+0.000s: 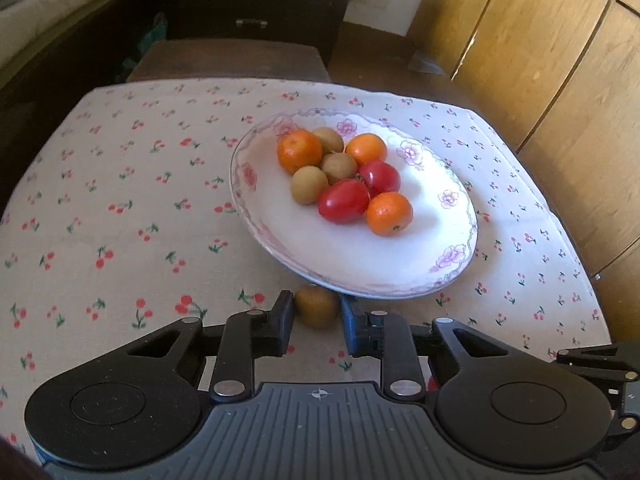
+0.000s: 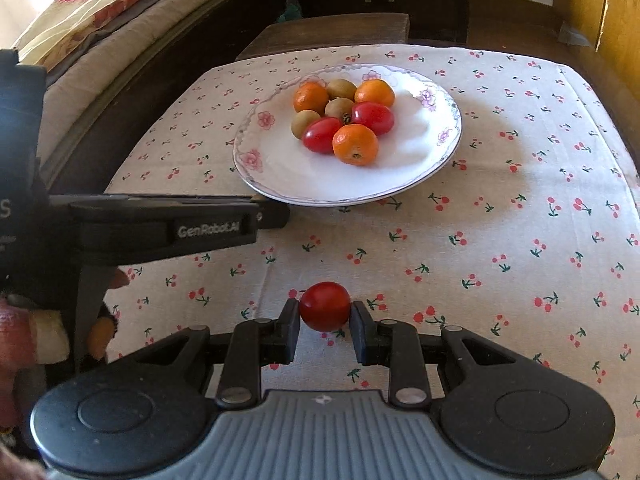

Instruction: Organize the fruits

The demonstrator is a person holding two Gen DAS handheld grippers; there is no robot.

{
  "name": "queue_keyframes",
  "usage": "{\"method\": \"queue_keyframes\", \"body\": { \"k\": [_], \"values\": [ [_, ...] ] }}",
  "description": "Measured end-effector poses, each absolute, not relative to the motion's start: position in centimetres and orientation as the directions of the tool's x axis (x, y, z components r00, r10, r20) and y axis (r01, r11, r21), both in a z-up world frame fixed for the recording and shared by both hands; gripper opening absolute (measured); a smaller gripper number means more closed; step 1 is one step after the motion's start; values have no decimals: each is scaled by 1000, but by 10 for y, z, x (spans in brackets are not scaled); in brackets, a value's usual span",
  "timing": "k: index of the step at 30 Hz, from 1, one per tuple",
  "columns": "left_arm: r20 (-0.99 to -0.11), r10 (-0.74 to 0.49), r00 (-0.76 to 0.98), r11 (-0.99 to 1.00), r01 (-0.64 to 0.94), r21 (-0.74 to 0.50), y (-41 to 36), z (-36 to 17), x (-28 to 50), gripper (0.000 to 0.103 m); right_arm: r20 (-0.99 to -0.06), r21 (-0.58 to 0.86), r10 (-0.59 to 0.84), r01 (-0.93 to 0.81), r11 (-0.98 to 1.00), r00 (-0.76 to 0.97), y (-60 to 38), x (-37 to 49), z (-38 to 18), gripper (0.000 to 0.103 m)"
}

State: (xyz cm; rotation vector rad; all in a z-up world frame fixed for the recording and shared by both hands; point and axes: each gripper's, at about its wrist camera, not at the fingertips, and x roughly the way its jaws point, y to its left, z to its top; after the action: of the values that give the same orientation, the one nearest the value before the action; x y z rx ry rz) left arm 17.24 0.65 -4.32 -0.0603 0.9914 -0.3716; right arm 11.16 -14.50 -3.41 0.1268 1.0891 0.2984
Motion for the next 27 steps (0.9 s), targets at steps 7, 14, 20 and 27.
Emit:
{"method": "queue_keyframes", "body": {
  "k": [7, 14, 20, 27],
  "values": [
    [-836, -307, 455, 944, 258, -206, 13, -37, 154, 33, -854, 243, 292, -166, 956, 430, -149, 106, -31, 29],
    [-859, -301, 415, 949, 216, -228, 24, -34, 129, 33, -861, 235, 283, -162, 958, 423, -154, 93, -26, 29],
    [-851, -321, 415, 946, 190, -264, 29, -24, 115, 33, -857, 242, 288, -160, 957, 427, -159, 82, -18, 29],
    [-859, -314, 404, 945, 223, -240, 21, -16, 102, 34, -868, 236, 280, -156, 959, 410, -162, 77, -20, 29]
  ]
}}
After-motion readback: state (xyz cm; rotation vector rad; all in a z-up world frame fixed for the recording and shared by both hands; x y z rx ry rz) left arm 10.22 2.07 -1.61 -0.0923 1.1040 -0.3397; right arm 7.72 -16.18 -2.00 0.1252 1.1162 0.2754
